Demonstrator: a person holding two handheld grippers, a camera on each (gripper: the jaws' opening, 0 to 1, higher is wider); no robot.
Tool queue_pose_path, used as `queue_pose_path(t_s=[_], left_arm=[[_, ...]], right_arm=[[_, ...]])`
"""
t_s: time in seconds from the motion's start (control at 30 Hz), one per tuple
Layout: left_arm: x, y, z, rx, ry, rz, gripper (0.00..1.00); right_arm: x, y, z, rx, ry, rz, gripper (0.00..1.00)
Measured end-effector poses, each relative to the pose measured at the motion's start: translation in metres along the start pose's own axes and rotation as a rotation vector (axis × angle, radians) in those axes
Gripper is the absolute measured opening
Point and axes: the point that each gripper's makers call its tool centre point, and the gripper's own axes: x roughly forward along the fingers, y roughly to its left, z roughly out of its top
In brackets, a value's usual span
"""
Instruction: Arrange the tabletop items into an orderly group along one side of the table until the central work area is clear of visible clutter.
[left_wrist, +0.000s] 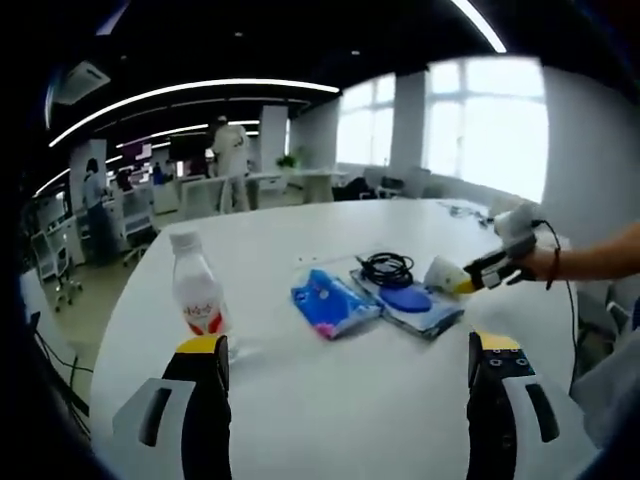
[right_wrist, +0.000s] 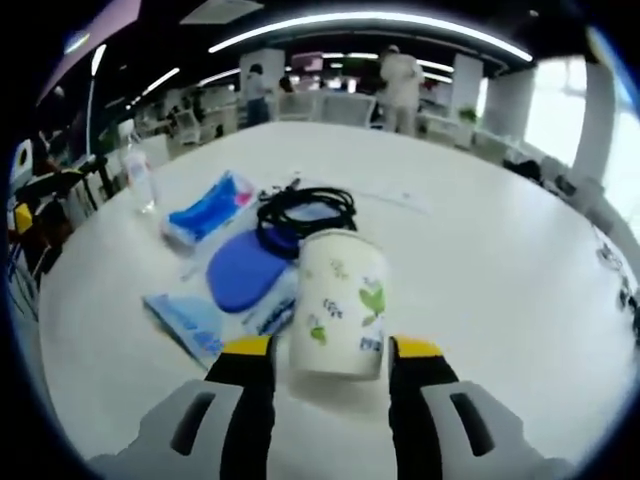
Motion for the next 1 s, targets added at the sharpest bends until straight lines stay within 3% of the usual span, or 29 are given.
queue_pose_path(t_s=[0.43,0.7,1.0], left_arm=[[-0.001,-0.003,-0.008,-0.014,0.027,-0.018,0.99],[-0.003,-0.007,-0.004,-0.043,0.015,-0.034,0.99],[-0.005,-0.011,0.003,-0.063,-0.011,-0.047,0.99]], right_arm=[[-0.002,0.0,0.002,0.012,-0.015,0.0,0.33],[-0.009,0.005,0.015,0.0,-0.061,-0.014,0.33],[-0.021,0.022,0.03,-0.004,-0.123,0.03,0.33]])
